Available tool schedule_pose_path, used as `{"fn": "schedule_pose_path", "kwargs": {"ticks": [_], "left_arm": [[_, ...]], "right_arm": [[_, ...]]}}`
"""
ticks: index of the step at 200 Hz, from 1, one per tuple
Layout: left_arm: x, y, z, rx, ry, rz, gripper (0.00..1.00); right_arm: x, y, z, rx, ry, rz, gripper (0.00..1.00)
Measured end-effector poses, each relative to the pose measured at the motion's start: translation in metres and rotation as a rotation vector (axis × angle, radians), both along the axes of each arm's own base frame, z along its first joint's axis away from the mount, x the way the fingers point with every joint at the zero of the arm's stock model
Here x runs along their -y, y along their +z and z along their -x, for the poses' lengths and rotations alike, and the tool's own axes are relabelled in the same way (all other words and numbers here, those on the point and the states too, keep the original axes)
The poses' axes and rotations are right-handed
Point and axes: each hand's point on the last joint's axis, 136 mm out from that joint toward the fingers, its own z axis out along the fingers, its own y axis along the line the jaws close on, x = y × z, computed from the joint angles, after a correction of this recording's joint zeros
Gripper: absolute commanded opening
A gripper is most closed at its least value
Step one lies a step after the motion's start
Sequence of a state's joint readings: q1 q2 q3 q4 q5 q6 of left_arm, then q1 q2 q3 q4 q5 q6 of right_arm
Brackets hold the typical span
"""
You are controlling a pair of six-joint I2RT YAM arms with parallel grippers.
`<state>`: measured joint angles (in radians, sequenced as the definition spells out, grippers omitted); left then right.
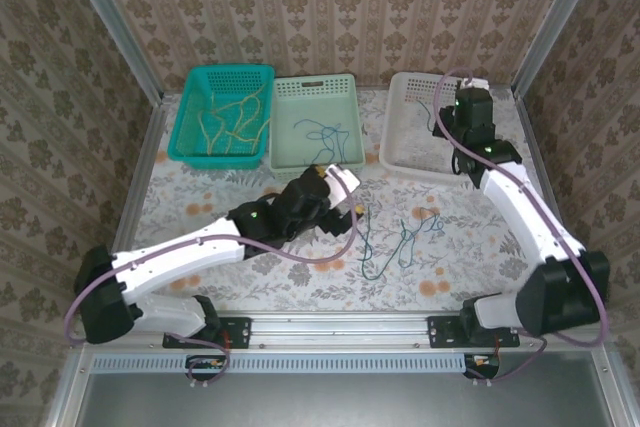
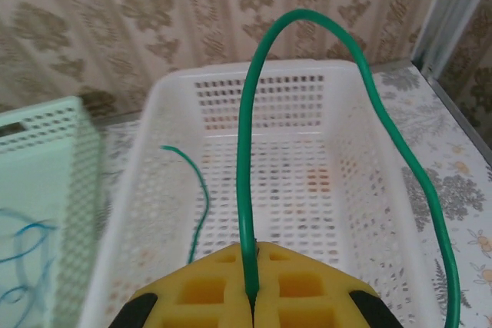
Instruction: Untangle the cables
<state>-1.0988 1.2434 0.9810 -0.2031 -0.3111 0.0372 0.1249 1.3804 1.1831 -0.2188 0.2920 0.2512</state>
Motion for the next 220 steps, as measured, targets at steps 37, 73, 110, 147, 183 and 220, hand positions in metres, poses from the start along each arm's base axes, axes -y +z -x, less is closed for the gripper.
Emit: {"fn": "schedule_pose_path", "kwargs": {"ticks": [37,73,110,147,183,220], "left_arm": [[-0.034,-0.011,-0.004,-0.023,0.074,0.023,0.96],[-0.047,-0.008,-0.007,-0.027,0.107,0.057,0.96],[-0.047,-0.01,-0.007,-0.037,0.111,0.061,0.96],[-0.048,-0.019,-0.004,-0.064,0.113,0.059,0.96],[-0.046,-0.029,-0.002,-0.089,0.104,0.056,0.96],[-0.04,-0.043,0.0,-0.136,0.097,0.045,0.95]], "right_arm": [[0.005,-0.037,-0.042,0.001,-0.026,0.017,0.0],[-0.002,-0.084,-0.075,-0.013,-0.026,0.033,0.01],[-0.003,-0.117,-0.1,-0.031,-0.039,0.029,0.75],[0.005,-0.121,-0.122,-0.096,-0.052,-0.032,0.99],[0.008,-0.134,-0.107,-0.206,-0.043,-0.077,0.99],[-0.006,-0.141,-0.079,-0.341,0.004,-0.152,0.99]]}}
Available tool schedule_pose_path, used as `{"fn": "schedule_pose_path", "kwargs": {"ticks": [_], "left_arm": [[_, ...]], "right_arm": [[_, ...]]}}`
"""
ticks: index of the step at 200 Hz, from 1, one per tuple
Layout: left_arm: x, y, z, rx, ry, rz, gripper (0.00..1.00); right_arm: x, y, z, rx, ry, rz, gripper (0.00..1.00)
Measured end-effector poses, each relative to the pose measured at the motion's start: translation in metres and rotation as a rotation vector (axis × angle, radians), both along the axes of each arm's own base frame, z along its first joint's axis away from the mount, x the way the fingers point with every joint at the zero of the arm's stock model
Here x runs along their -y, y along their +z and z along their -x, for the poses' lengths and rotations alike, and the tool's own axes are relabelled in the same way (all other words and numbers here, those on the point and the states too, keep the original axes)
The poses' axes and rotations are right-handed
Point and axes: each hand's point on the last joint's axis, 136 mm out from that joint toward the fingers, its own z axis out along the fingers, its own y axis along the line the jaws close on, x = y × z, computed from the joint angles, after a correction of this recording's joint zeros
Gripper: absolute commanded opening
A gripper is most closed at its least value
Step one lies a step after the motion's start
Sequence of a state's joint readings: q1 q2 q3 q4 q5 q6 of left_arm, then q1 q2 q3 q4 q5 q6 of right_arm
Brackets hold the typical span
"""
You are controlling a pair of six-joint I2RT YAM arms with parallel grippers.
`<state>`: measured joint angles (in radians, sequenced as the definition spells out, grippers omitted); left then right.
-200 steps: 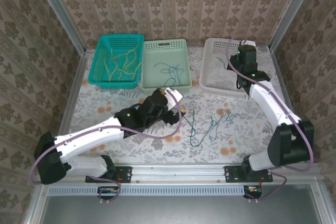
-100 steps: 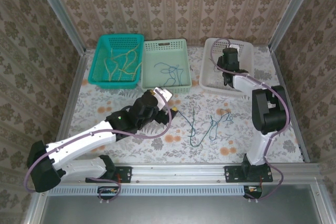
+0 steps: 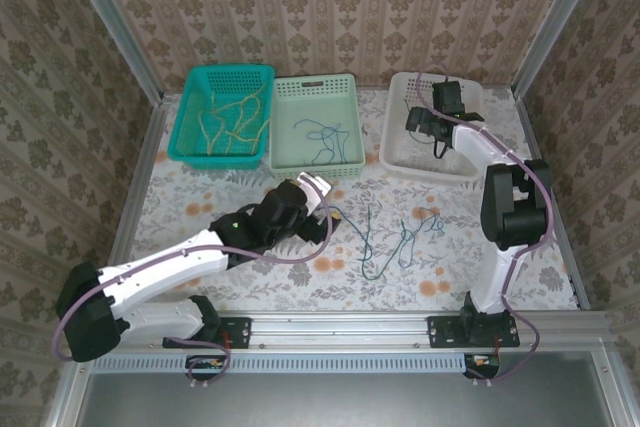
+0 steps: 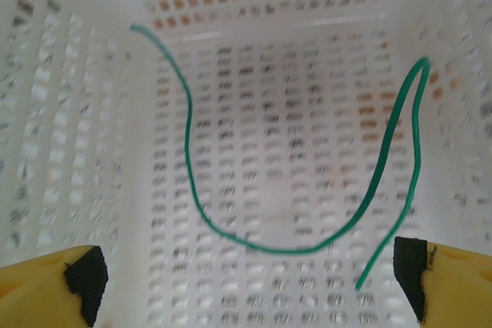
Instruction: Untangle the cables
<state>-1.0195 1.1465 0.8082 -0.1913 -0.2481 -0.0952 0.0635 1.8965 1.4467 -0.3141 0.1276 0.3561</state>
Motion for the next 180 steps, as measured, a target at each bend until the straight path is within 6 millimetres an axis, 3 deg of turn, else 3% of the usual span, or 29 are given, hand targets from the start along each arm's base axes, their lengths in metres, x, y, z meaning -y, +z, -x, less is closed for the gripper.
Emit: {"fn": "schedule_pose_path", "kwargs": {"ticks": [52,90,123,155,180], "left_arm": [[0.008,-0.017,0.004,-0.063,-0.007,-0.003,0.94],[0.02,-0.03,0.012,-0.111,-0.034,0.007,0.86],[0.037,-0.046,0.028,-0.175,-0.097,0.011,0.77],[0.055,-0.066,0.052,-0.277,-0.181,0.026,0.74],[0.062,-0.085,0.069,-0.371,-0.239,0.028,0.74]], "right_arm": [[-0.027,0.032,0.043,-0.023,0.072,-0.149,0.97],[-0.048,0.05,0.083,-0.018,0.142,-0.174,0.93],[-0.058,0.035,0.108,-0.087,0.181,-0.213,0.84],[-0.065,0.014,0.132,-0.164,0.204,-0.251,0.85],[-0.067,0.017,0.147,-0.166,0.215,-0.271,0.86]]}}
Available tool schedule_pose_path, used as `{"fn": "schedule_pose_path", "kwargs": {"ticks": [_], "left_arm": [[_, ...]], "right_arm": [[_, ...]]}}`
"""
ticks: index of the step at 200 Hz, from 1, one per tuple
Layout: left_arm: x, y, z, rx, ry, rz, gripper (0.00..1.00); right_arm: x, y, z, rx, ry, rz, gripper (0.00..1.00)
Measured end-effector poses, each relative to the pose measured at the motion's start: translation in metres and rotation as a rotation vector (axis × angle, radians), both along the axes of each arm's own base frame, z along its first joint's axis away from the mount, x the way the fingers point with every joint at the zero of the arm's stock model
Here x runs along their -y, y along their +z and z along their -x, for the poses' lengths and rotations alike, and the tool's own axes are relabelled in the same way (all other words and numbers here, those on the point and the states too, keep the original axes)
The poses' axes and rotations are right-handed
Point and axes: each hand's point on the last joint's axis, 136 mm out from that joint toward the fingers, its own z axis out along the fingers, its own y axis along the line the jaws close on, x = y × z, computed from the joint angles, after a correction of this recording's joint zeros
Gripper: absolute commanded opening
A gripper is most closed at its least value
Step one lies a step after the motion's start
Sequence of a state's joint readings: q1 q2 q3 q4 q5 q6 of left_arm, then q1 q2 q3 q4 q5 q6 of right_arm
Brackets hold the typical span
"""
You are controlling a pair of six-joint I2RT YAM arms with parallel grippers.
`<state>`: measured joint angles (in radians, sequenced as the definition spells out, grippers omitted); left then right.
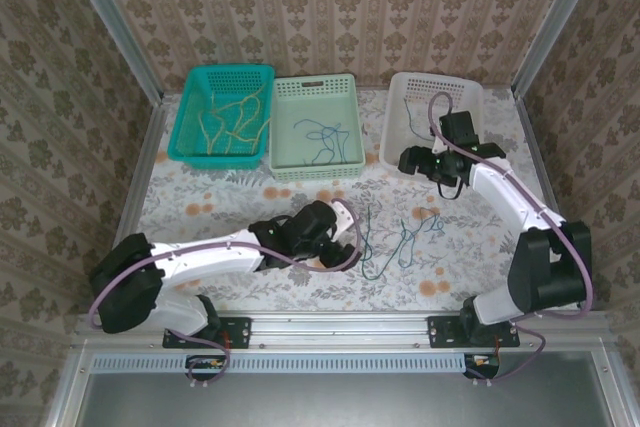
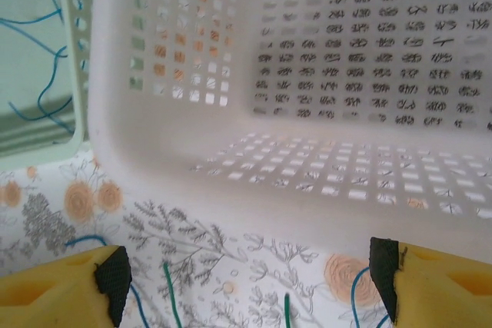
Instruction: Untangle the cables
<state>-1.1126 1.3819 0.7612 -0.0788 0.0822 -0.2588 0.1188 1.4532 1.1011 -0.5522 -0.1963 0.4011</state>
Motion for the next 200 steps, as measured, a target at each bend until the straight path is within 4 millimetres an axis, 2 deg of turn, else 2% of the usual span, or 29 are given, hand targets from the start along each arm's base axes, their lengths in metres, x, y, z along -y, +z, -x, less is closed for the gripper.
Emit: {"fn": "schedule_pose_path", "kwargs": {"ticks": [30,64,98,133,200], "left_arm": [[0.009,-0.019,0.016,-0.109,-0.055,-0.002,0.73],[0.016,-0.036,0.027,-0.207,-0.083,-0.018,0.71],[0.033,-0.039,0.025,-0.242,-0.092,-0.007,0.71],[0.046,-0.043,0.019,-0.259,-0.079,-0.014,0.62],[0.04,-0.054,0.019,-0.278,-0.061,-0.071,0.57]], "right_arm": [[-0.002,0.009,0.002,0.023,0.008,-0.016,0.86],[-0.003,0.004,0.005,0.008,0.009,-0.022,0.86],[-0.003,0.0,0.008,-0.001,0.009,-0.021,0.86],[-0.003,-0.001,0.008,-0.004,0.009,-0.021,0.86],[-0.002,-0.001,0.008,-0.005,0.006,-0.02,0.87]]}}
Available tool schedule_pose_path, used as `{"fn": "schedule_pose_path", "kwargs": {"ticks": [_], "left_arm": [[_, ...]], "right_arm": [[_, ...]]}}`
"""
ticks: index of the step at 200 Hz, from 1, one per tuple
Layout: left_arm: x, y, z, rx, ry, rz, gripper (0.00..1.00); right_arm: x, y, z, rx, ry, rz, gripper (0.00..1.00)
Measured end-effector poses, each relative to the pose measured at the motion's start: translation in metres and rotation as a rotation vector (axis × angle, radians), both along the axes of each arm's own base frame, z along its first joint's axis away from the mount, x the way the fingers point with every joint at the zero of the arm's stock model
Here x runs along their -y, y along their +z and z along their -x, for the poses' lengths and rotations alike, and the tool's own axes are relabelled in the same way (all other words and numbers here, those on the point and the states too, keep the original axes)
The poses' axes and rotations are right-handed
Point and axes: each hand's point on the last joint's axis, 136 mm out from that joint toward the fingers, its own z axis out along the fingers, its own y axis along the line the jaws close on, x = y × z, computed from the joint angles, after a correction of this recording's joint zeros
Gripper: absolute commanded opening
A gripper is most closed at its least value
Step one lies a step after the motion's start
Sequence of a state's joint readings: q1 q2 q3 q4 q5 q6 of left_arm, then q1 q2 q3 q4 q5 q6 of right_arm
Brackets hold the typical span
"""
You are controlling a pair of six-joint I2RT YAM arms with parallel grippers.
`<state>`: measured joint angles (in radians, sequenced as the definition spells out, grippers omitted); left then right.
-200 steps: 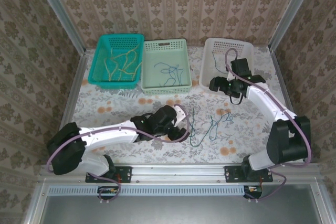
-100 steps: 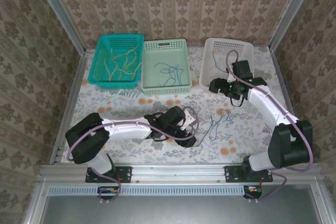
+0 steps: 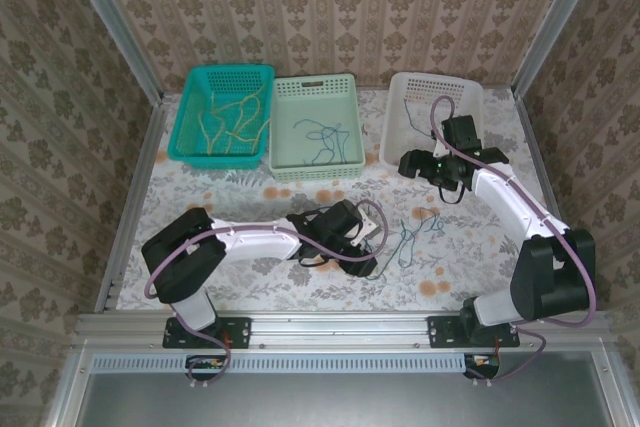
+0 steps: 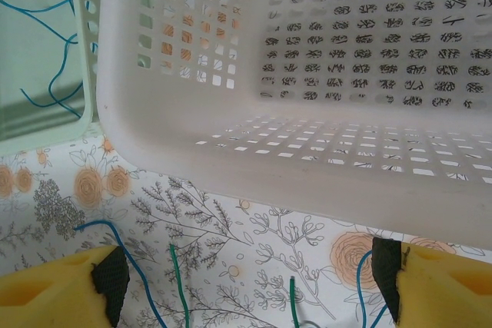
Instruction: Untangle the cables
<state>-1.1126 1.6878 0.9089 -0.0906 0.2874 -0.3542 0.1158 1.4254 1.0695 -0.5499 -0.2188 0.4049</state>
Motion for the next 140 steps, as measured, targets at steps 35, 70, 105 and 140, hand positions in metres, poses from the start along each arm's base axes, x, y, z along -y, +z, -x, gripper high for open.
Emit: {"fn": "schedule_pose_path", "kwargs": {"ticks": [35,70,105,140], "left_arm": [[-0.0014,-0.0005,-0.0002,0.007,0.003,-0.029,0.53],[0.0034,-0.0022,-0.0012,0.012,-0.005,-0.037,0.5],[0.0016,-0.0064,-0.0014,0.011,-0.002,-0.053,0.49],[-0.0014,-0.0093,-0.0015,0.013,-0.001,-0.071,0.41]], "right_arm": [[0.0,0.0001,-0.0001,0.0,0.0,0.0,0.87],[0.0005,0.0001,-0.0002,0.0,-0.002,0.0,0.87],[0.0024,0.0001,-0.0006,0.0,-0.007,-0.001,0.87],[0.0027,0.0,-0.0006,0.0,-0.008,-0.002,0.87]]}}
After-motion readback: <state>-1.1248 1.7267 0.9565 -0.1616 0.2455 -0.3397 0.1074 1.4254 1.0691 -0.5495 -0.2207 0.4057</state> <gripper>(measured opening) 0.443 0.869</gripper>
